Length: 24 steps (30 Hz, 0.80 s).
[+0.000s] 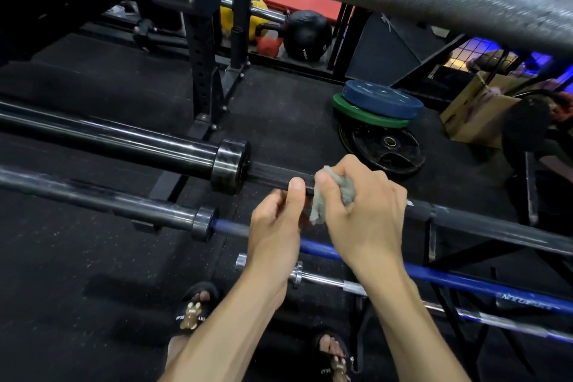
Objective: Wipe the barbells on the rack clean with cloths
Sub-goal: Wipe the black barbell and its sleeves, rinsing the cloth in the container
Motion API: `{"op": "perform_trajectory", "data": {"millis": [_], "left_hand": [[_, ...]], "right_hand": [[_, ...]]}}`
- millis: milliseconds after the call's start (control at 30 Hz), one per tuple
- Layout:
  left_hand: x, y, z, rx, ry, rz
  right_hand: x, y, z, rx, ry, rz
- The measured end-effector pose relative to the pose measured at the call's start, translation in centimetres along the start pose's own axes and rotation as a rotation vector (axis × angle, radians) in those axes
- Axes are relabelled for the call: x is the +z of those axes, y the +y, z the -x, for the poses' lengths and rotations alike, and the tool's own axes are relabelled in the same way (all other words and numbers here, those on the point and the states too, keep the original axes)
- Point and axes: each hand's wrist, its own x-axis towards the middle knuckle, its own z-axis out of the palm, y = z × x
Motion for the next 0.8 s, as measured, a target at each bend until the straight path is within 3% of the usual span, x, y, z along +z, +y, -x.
{"op": "perform_trajectory", "data": {"millis": [100,233,300,500,600,733,800], "left_hand": [[0.1,0.0,-0.1,0.001,0.021,0.017],[0.0,-0.3,-0.1,-0.002,0.003,0.007],[0.0,-0.3,0.0,-0.003,0.009,0.001],[-0.1,-0.3,-0.4,0.006,0.011,-0.001],[-0.2,-0.5,-0.5,0.01,0.01,0.017],[-0.3,-0.5,-0.6,0.001,0.005,0.003],[-0.4,-0.3,-0.7,0.029,-0.006,-0.064]], "right_hand": [[0.4,-0.7,-0.5,0.05,0.111,0.035],[-0.5,1.2,0.4,-0.09,-0.082,0.0],[-0.8,1.5,0.4,-0.093,-0.09,-0.02],[1.1,-0.3,-1.0,0.011,0.163,0.031],[0.0,1.1,-0.8,0.008,0.135,-0.103],[-4.4,4.6,-1.7,0.092,0.324,-0.223],[-5.8,5.7,-1.7,0.171,0.335,-0.27]]}}
